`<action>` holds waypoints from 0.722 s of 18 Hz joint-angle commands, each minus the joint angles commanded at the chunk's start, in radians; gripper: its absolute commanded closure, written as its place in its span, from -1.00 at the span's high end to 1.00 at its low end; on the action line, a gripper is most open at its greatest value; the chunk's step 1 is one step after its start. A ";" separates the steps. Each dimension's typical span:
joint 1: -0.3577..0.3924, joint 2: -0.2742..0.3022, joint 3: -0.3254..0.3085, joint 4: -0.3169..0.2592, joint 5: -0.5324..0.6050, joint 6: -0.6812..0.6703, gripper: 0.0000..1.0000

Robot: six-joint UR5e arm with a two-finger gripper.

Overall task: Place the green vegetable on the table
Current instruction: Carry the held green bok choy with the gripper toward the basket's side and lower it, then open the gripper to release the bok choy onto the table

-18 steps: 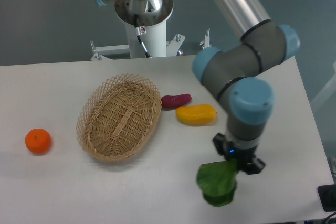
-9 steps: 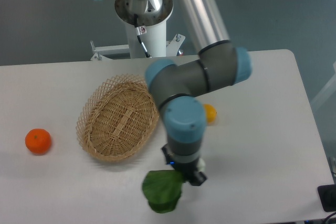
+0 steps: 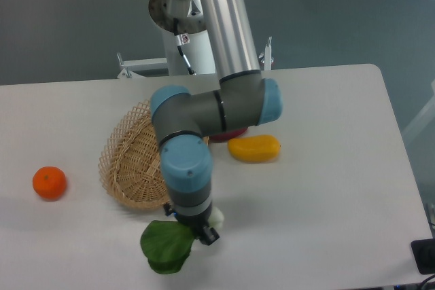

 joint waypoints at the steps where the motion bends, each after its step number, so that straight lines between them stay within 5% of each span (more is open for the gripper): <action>1: -0.002 -0.002 0.000 0.002 -0.002 0.003 -0.27; 4: -0.006 -0.006 0.002 0.002 -0.020 0.003 0.24; 9: -0.008 -0.011 0.009 0.002 -0.048 0.002 0.84; 13: -0.006 -0.009 0.018 0.002 -0.046 -0.002 1.00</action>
